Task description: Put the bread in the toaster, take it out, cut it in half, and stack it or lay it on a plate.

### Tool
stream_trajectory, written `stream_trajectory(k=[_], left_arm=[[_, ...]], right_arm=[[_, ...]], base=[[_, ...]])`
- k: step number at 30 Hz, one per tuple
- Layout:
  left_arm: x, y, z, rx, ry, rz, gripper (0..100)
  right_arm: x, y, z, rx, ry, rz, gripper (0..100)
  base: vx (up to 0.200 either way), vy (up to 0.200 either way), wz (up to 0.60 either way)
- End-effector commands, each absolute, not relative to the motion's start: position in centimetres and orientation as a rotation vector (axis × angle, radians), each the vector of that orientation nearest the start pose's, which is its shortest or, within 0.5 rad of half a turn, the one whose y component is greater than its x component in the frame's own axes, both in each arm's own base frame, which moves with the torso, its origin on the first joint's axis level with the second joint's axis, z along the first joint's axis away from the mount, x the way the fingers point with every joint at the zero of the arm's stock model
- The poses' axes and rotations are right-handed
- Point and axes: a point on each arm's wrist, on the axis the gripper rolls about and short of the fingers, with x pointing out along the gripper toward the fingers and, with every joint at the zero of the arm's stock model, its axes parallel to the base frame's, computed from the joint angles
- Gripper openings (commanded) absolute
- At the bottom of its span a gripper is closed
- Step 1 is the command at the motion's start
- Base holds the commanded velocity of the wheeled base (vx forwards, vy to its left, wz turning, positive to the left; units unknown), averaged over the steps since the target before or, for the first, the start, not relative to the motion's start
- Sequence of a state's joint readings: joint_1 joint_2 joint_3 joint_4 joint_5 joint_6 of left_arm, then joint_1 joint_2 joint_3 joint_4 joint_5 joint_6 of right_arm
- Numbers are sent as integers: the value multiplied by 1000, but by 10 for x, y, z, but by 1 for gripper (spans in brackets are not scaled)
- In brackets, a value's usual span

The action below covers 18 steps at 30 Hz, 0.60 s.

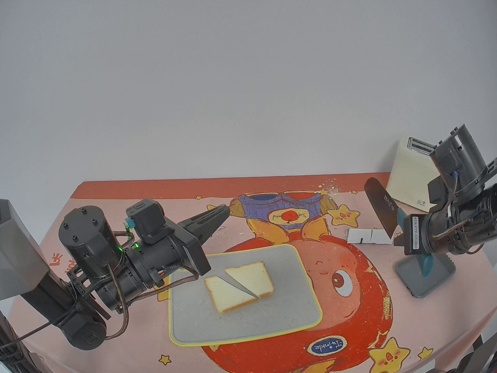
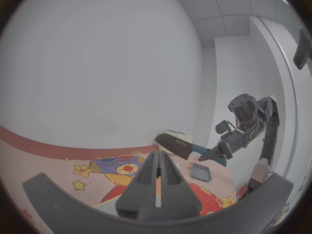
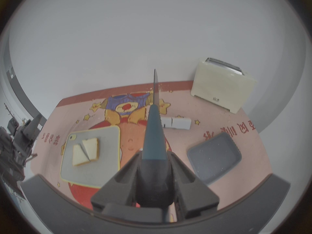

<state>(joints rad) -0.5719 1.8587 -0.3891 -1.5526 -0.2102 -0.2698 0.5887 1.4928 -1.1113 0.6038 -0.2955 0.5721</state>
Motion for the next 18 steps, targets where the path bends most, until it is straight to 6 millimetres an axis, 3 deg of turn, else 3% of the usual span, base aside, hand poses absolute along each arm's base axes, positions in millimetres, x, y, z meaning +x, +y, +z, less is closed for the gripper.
stream_trajectory(k=[1, 5, 8, 11, 18], left_arm=[[236, -152, 131, -276, 2, -773, 0], [241, -146, 132, -276, -6, -747, 0], [242, -146, 133, -278, -10, -748, 0], [243, -145, 133, -279, -10, -743, 0], [245, -142, 133, -279, -12, -730, 0]], right_arm=[[186, 86, 226, 167, 935, -21, 0], [189, 60, 209, 95, 996, -100, 0], [192, 46, 212, 48, 981, -111, 0], [187, 44, 220, 60, 951, -93, 0], [179, 47, 218, 91, 959, -63, 0]], base=[[0, 0, 0], [0, 0, 0], [0, 0, 0], [0, 0, 0], [0, 0, 0]])
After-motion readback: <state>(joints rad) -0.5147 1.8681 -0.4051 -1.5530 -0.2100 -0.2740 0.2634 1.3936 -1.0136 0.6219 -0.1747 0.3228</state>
